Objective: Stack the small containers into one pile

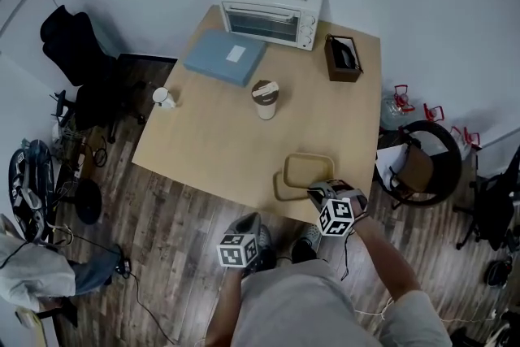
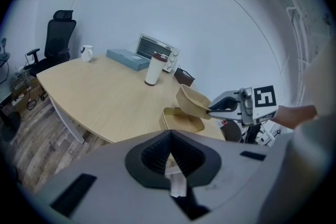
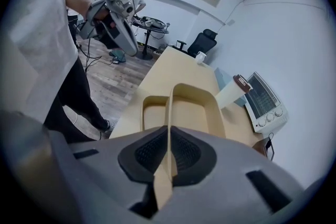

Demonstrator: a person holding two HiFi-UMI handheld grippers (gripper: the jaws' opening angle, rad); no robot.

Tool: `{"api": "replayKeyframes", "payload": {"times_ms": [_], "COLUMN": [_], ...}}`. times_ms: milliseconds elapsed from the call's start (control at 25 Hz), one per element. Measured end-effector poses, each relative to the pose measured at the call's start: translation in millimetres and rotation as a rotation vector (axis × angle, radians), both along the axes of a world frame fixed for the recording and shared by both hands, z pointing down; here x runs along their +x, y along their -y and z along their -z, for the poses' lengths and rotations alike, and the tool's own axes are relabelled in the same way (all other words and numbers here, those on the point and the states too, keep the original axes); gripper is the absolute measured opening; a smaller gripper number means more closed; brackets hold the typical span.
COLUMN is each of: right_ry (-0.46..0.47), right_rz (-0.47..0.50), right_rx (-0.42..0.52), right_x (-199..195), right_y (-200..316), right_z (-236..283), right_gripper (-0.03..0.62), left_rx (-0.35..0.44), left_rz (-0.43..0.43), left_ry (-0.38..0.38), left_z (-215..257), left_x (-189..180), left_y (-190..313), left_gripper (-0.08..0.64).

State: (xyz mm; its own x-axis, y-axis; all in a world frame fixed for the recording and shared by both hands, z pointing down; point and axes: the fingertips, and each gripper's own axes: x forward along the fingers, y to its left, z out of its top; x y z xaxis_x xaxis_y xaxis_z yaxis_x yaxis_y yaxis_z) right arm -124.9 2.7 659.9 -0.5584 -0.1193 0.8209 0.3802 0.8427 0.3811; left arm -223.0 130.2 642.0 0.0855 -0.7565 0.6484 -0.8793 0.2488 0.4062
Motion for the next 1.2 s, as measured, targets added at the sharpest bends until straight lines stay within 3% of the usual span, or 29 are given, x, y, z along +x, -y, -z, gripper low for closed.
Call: {"api": "replayKeyframes", "payload": {"times_ms": [200, 520, 1200], "right_ry": [-0.018, -0.008, -0.018], "right_rz": [0.043, 0.129, 0.163], "right_rx": [-0.013, 0.000, -0.037], "right_x": [-11, -19, 1], "right_y": [-15, -26, -42], "right_z": [-8, -17, -49], "right_gripper": [0.020, 0.020, 0.020], "left_rx": [0.034, 0.097, 0.116], "left_rz": [0.109, 0.257, 0.393], "left_ry": [-0.045, -0.045, 0.028], "left_z": [0, 2, 4], "left_x": [-7, 3, 46], "left_y": [-8, -5, -25], "left_gripper": [0.005, 0.005, 0.005]}}
